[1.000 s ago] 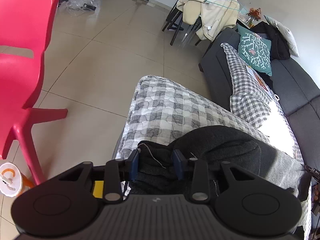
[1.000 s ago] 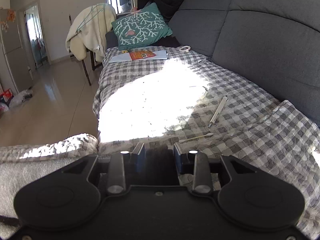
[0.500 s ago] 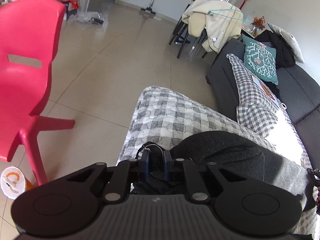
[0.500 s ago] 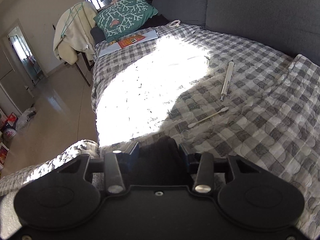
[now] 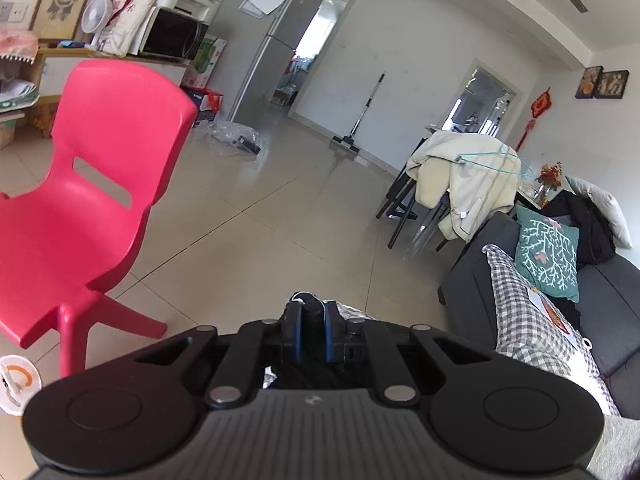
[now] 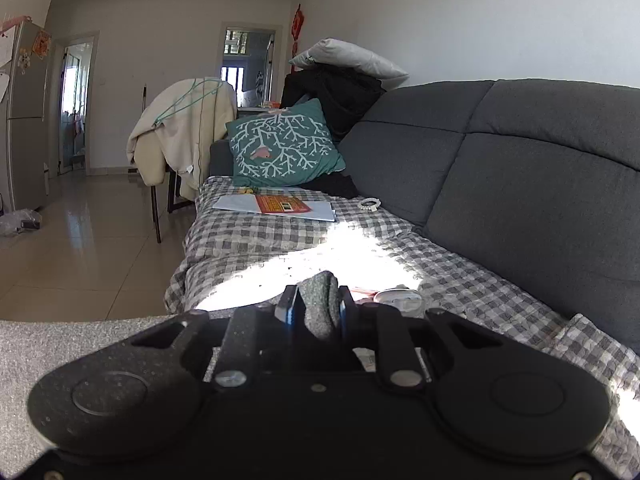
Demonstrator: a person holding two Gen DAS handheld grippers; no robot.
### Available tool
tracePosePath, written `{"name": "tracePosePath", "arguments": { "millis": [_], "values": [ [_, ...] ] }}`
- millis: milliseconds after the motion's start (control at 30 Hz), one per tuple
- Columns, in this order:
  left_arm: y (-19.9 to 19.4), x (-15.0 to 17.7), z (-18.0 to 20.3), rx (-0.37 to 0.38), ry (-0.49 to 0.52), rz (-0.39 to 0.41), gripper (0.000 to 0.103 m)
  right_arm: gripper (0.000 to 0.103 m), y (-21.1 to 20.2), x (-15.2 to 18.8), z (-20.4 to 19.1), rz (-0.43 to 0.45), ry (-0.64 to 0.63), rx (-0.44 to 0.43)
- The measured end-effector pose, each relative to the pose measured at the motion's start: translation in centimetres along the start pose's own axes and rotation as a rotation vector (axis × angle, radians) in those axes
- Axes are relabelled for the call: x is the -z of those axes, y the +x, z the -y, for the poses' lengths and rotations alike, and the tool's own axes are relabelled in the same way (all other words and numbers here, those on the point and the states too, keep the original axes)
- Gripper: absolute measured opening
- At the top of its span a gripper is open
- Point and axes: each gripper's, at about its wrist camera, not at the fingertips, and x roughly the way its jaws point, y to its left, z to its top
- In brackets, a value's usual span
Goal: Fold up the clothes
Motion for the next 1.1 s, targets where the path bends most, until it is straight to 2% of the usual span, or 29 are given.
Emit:
{"name": "tracePosePath", "arguments": {
  "millis": [33, 100, 167, 233, 300, 333, 367, 433, 467, 500, 533, 567, 633, 767, 867, 1000, 1100],
  "values": [
    [0.5, -0.1, -0.1, -0.017, 0.004, 0.011, 0.010, 0.021, 0.8, 0.2, -0.4, -0.019, -0.024, 0.006],
    [1.3, -0.3, -0.5, -0.059, 0.006, 0.042, 0.000, 0.021, 2.3, 0.7, -1.2, -0.058, -0.069, 0.018],
    [1.6, -0.8, -1.5, -0.108, -0.024, 0.076, 0.000, 0.021, 4.2, 1.6, -1.5, -0.126, -0.081, 0.015],
    [2.1, -1.0, -2.8, -0.107, -0.061, 0.039, 0.000, 0.023, 5.9, 2.7, -2.2, -0.205, -0.106, 0.016],
    [2.4, -1.0, -3.0, -0.111, -0.027, -0.010, 0.000, 0.028, 5.9, 3.3, -2.9, -0.216, -0.136, 0.047],
    [2.4, -1.0, -3.0, -0.107, -0.007, -0.036, 0.000, 0.036, 5.3, 3.0, -2.9, -0.216, -0.132, 0.053],
    [2.3, -1.0, -2.8, -0.096, 0.009, -0.062, 0.002, 0.045, 4.8, 2.8, -2.9, -0.216, -0.127, 0.058],
    [2.1, -1.1, -2.3, -0.077, 0.024, -0.123, 0.008, 0.051, 3.8, 2.3, -2.9, -0.217, -0.118, 0.069],
    [1.9, -1.1, -2.1, -0.071, 0.030, -0.150, 0.021, 0.052, 3.2, 2.0, -2.8, -0.218, -0.113, 0.073],
    [1.7, -1.1, -1.9, -0.066, 0.041, -0.178, 0.039, 0.053, 2.2, 1.9, -2.7, -0.221, -0.105, 0.057],
    [1.3, -1.2, -1.6, -0.065, 0.059, -0.206, 0.046, 0.056, 1.2, 1.9, -2.6, -0.225, -0.097, 0.042],
    [0.8, -1.2, -1.3, -0.068, 0.080, -0.224, 0.051, 0.059, 0.2, 1.8, -2.5, -0.229, -0.088, 0.027],
    [0.0, -1.1, -0.9, -0.078, 0.119, -0.254, 0.054, 0.061, -1.8, 1.6, -2.4, -0.238, -0.071, -0.006],
    [-1.8, -0.4, -0.8, -0.102, 0.160, -0.359, 0.077, 0.061, -7.2, 1.6, -3.4, -0.306, -0.028, -0.118],
    [-4.3, 0.7, -1.4, -0.115, 0.187, -0.436, 0.078, 0.061, -11.1, 1.5, -4.8, -0.352, -0.019, -0.213],
    [-7.3, 1.3, -2.6, -0.115, 0.202, -0.451, 0.079, 0.061, -16.6, 1.2, -6.9, -0.394, -0.022, -0.344],
    [-9.9, 1.5, -4.6, -0.093, 0.168, -0.453, 0.080, 0.061, -20.4, 1.2, -8.9, -0.400, -0.027, -0.445]
  ]
}}
